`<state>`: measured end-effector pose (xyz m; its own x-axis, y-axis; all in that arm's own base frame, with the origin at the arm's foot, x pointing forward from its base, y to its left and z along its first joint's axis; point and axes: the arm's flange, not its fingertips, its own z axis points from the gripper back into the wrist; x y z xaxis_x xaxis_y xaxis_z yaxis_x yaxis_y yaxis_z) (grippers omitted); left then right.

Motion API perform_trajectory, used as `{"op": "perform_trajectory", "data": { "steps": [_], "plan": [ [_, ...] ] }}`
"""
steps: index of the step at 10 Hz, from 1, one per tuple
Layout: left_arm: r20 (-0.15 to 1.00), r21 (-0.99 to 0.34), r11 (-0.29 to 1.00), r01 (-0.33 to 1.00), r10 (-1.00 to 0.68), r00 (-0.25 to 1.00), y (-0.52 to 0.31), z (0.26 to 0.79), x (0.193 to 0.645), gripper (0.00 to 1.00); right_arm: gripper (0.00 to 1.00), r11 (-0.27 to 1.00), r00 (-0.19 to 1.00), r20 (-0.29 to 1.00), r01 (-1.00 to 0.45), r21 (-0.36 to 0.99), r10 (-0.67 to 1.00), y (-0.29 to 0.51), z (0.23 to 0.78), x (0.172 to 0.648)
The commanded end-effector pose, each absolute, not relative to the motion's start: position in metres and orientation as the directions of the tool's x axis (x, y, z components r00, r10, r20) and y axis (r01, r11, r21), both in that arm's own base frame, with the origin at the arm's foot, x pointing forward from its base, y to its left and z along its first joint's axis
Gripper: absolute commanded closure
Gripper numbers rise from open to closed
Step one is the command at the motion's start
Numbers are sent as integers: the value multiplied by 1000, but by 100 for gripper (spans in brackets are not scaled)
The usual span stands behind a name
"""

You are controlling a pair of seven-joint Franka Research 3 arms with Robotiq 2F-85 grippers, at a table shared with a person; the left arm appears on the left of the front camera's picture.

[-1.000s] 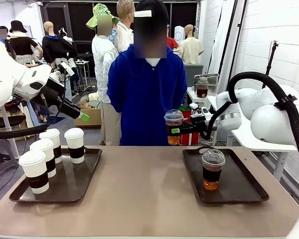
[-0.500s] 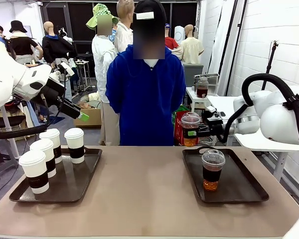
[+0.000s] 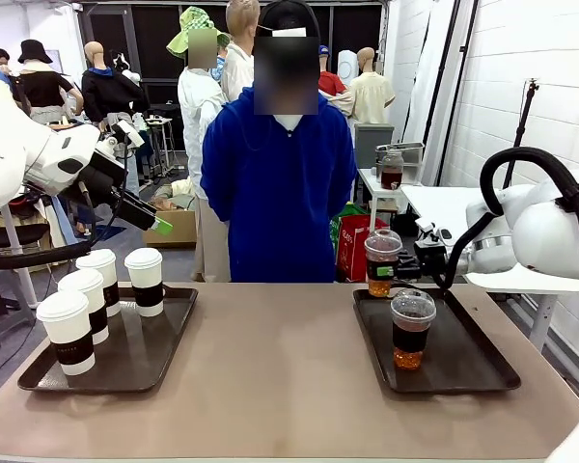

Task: Distribute the coffee onto the tray.
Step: Pick up another iced Americano from the middle of the table and place it on the right Handle tray.

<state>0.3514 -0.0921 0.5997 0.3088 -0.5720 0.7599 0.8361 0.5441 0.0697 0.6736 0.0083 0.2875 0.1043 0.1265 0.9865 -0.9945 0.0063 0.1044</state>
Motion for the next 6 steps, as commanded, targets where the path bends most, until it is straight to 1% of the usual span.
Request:
{"op": "perform_trajectory", "data": {
  "steps": [1,6],
  "plan": [
    [762,62,539,840,-569,309,-91,599,351,0,37,2,88,991,-996,88,104,6,290,658],
    [762,62,539,840,-569,309,-91,599,351,0,37,7,112,988,-994,112,106,5,273,647]
  ]
}}
